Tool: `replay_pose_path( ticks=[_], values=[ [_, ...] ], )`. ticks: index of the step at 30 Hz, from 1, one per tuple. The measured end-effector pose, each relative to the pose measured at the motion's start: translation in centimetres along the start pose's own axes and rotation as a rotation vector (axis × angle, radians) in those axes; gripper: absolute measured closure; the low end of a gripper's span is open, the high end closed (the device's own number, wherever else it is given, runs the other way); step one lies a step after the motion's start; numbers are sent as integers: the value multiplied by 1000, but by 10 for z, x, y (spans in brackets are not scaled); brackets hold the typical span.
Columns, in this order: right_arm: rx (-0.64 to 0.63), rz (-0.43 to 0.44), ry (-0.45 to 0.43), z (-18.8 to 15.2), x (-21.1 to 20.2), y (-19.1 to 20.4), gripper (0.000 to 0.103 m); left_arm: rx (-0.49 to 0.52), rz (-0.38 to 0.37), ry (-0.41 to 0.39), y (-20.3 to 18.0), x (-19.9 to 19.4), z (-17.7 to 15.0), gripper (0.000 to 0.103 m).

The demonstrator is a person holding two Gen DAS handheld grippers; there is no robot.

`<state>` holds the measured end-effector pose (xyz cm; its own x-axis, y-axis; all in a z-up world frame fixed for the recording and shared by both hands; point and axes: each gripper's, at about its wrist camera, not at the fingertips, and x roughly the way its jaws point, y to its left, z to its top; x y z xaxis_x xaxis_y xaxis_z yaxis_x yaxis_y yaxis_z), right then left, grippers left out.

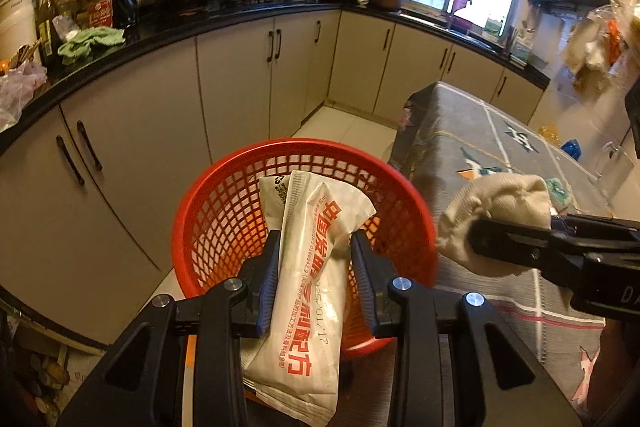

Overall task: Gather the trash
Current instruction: 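Carry both held items to the orange basket and open both tools over it, then withdraw both tools from the basket back over the table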

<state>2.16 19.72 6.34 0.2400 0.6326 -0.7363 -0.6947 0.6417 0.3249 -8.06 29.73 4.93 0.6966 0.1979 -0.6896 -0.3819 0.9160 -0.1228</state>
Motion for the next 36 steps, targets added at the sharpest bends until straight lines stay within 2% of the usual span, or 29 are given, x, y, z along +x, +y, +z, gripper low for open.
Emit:
replay_pose_path(
  ticks=[6, 8, 9, 16, 22, 36],
  values=[
    [49, 31, 23, 15, 23, 1, 56, -5, 9, 15, 7, 10, 1, 66],
    [56, 28, 16, 19, 25, 1, 50, -9, 9, 11, 8, 12, 0, 53],
    [58, 32, 11, 19, 25, 2, 45, -9, 10, 7, 8, 12, 1, 52],
    [78, 27, -30, 12, 3, -7, 45, -11, 0, 3, 6, 9, 1, 52],
    [88, -12, -67, -4, -22, -16, 45, 11, 13, -16, -8, -3, -4, 51],
    [140, -90, -106, -58, -72, -46, 45, 93, 33, -52, -54, -29, -27, 46]
  ],
)
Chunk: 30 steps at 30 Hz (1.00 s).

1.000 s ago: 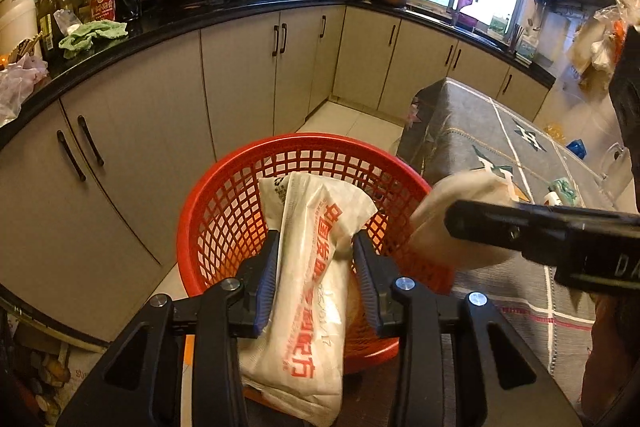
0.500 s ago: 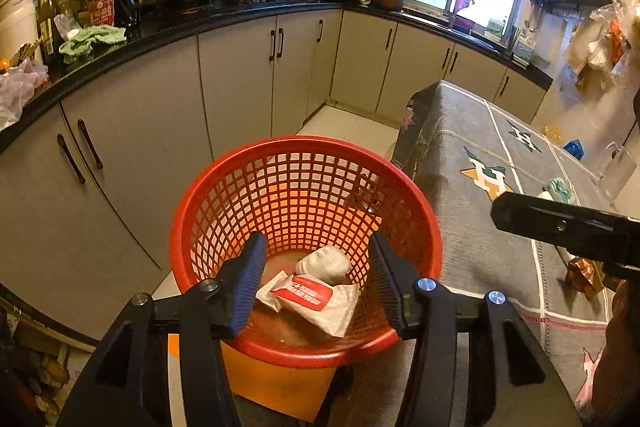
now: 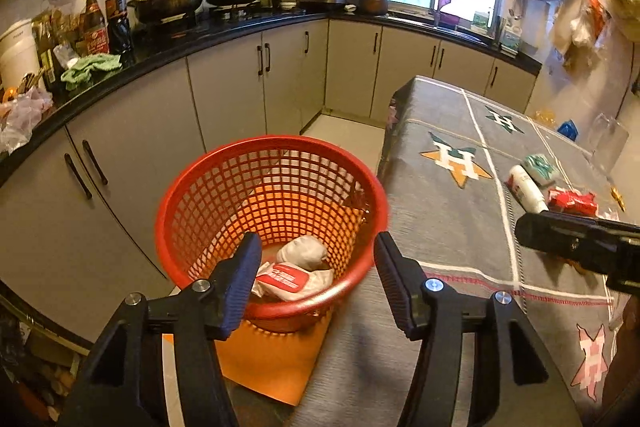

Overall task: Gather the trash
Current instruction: 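Withdraw both tools from the basket back over the table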

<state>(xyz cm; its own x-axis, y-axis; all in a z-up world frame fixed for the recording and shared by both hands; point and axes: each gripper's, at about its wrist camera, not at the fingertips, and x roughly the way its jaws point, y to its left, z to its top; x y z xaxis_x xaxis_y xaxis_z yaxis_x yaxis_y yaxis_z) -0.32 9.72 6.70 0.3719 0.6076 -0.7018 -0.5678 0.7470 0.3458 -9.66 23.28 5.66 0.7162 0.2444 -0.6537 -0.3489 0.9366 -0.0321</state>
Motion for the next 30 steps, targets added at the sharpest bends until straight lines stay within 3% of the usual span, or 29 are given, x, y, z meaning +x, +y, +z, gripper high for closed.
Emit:
replay_pose_path(
  ticks=[20, 30],
  values=[
    [76, -99, -64, -59, -65, -51, 45, 158, -84, 34, -87, -1, -23, 42],
    [160, -189, -147, -102, -136, -91, 45, 230, -144, 49, -125, -3, -34, 42]
  ],
)
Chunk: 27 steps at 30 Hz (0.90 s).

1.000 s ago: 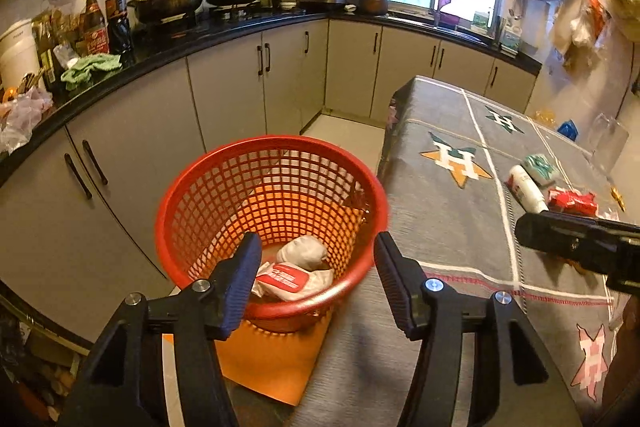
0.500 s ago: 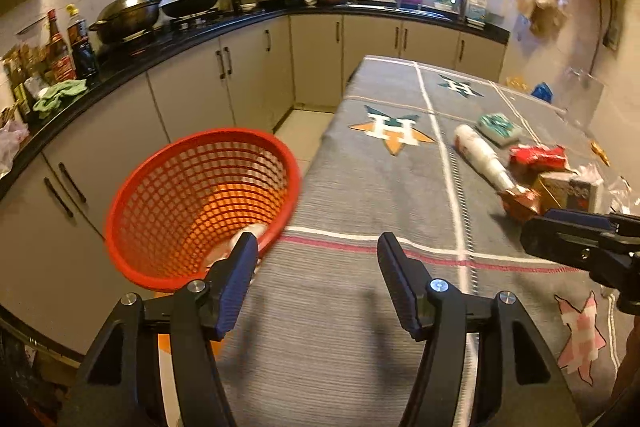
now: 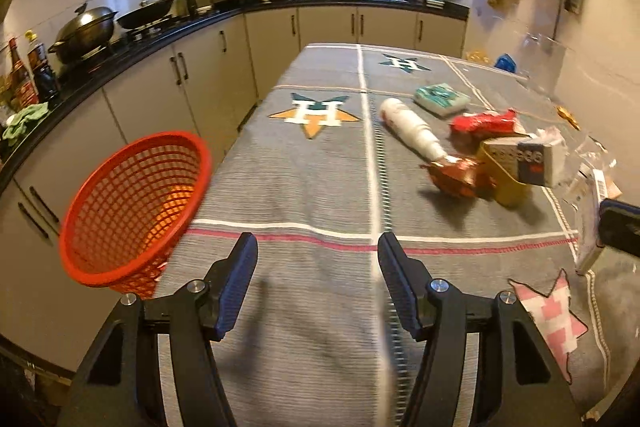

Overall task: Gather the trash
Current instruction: 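Withdraw both tools from the basket back over the table, then grasp the brown snack packet with the left tool while the right tool grasps the white medicine box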

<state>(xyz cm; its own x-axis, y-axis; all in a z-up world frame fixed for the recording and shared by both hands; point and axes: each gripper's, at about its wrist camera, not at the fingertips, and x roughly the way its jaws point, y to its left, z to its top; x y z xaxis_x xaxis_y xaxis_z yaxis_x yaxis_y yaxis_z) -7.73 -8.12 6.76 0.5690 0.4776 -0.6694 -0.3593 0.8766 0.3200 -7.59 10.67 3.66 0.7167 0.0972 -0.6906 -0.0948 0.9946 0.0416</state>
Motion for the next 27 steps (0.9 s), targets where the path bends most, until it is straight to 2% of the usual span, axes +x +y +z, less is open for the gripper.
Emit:
replay_pose_path(
  ticks=[6, 11, 16, 17, 18, 23, 24, 26, 27],
  values=[
    [130, -114, -22, -8, -29, -54, 39, 36, -35, -3, -22, -1, -2, 41],
    [275, -128, 19, -7, -20, -89, 39, 63, -51, 0, -34, -2, -4, 41],
    [326, -159, 71, 5, 4, -93, 36, 65, -56, 3, -36, -2, -6, 41],
    [321, -190, 82, 7, 10, -93, 34, 66, -58, 3, -35, -2, -6, 41],
    [318, -212, 85, 10, 14, -92, 30, 67, -59, 3, -35, -2, -6, 41],
    [296, -259, 81, 10, 18, -85, 30, 67, -73, 8, -34, -1, -3, 40],
    [286, -270, 76, 9, 14, -85, 35, 67, -80, 10, -34, 0, -1, 40],
    [262, -283, 85, 8, 8, -81, 52, 65, -93, 13, -34, 0, 3, 38],
    [252, -297, 97, 7, 7, -81, 65, 65, -97, 11, -35, 0, 5, 37]
  ],
)
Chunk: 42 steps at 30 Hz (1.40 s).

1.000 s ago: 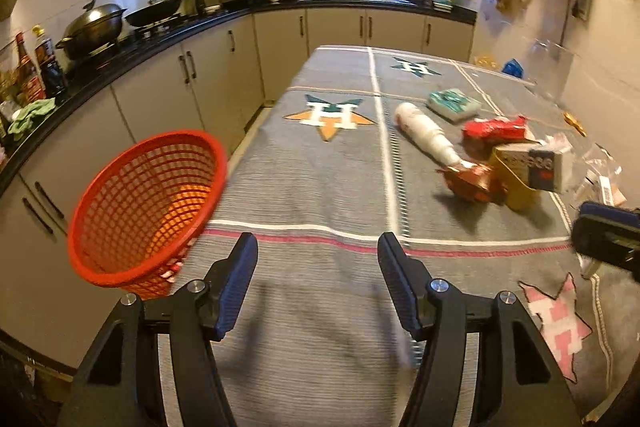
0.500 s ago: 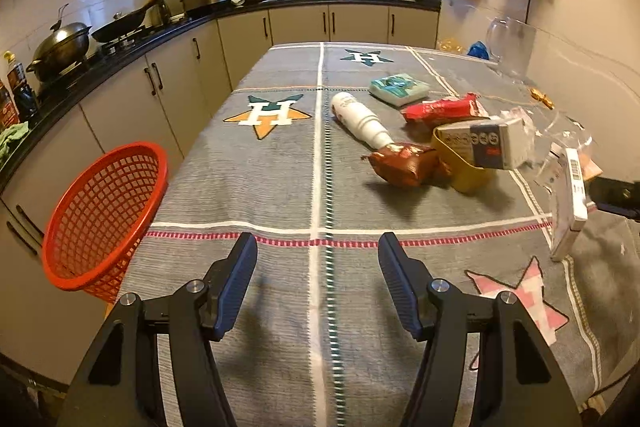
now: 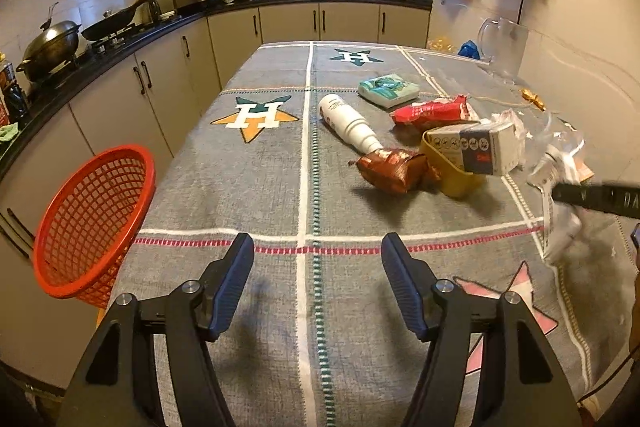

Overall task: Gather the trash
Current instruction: 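Grasp the brown snack packet with the left tool while the right tool grasps the white medicine box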

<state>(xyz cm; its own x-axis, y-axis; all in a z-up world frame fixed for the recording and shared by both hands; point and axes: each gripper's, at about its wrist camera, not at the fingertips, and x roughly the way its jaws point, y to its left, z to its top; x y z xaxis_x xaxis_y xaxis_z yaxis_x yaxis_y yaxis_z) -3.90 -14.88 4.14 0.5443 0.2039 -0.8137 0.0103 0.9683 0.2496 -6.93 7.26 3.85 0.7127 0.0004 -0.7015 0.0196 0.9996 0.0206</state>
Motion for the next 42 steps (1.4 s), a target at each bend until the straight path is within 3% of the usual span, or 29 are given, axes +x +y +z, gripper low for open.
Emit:
replay_pose_path(
  ticks=[1, 3, 8, 13, 25, 27, 29, 34, 42],
  values=[
    [-7, -7, 11, -2, 0, -2, 71, 2, -2, -3, -1, 0, 2, 36],
    [-10, 3, 43, -8, 3, -8, 73, 11, -6, -9, -3, -1, 6, 33],
    [31, 75, 21, -12, 0, -22, 74, 43, -42, -12, -14, 4, 18, 29],
    [-14, 160, -35, -14, -13, -15, 88, 62, -68, -18, -20, 12, 34, 20],
    [-44, 204, -69, -17, -24, -16, 88, 178, -68, 35, -49, 65, 52, 18],
    [-56, 209, -48, -18, -21, -16, 88, 183, -68, 26, -53, 67, 53, 22],
    [-74, 208, -30, -20, -21, -13, 88, 190, -70, 41, -56, 70, 52, 45],
    [-123, 196, 22, -26, -12, -5, 88, 180, -73, 59, -56, 73, 47, 53],
    [-229, 127, 35, -31, -1, 9, 89, 143, -111, 72, -47, 61, 37, 56]
  ],
)
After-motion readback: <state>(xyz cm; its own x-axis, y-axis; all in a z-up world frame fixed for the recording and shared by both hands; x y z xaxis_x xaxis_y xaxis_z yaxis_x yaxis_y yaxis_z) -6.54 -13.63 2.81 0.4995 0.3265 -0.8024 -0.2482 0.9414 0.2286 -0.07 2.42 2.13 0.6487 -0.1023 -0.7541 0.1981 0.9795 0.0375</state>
